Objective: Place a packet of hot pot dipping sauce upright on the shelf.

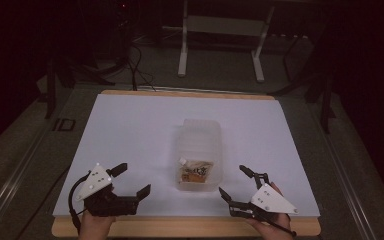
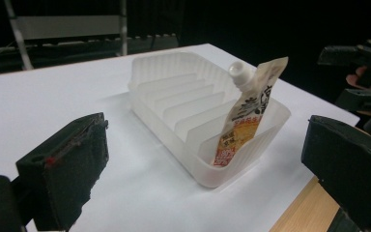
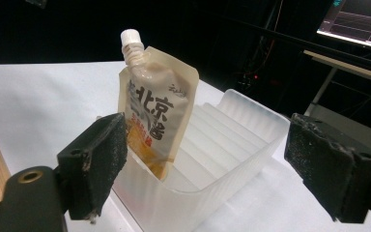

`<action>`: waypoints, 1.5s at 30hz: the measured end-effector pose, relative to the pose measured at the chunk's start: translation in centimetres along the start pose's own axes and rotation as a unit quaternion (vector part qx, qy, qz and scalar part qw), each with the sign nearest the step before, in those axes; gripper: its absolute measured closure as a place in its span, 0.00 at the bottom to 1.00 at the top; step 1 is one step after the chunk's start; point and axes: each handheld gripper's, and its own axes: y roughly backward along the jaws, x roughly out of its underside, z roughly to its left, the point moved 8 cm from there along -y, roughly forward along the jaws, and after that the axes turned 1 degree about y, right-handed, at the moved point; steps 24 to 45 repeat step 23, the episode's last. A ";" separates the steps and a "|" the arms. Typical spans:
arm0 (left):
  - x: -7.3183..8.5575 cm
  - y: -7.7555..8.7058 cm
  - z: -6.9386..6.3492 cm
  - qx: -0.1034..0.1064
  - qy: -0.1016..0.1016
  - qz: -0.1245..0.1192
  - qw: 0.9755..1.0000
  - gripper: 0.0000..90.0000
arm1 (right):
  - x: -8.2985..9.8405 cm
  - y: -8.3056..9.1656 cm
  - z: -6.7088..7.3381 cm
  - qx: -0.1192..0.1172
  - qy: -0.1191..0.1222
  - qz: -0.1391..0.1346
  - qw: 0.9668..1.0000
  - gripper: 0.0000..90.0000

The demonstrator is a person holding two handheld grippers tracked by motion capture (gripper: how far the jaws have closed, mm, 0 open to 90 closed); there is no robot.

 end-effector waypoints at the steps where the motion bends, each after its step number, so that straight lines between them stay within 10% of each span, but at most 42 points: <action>1: 0.3 0.1 0.1 -0.005 0.000 -0.002 1.000 0.04 | 0.0 0.0 0.0 0.000 0.000 0.001 1.000 0.17; 12: 3.1 0.7 0.2 -0.036 0.012 -0.004 0.999 0.04 | 0.1 -0.1 0.2 -0.004 0.001 0.003 1.000 0.17; 45: 2.2 0.7 0.2 -0.029 0.006 -0.013 0.999 0.04 | 0.3 -0.2 0.1 -0.005 0.002 0.005 1.000 0.17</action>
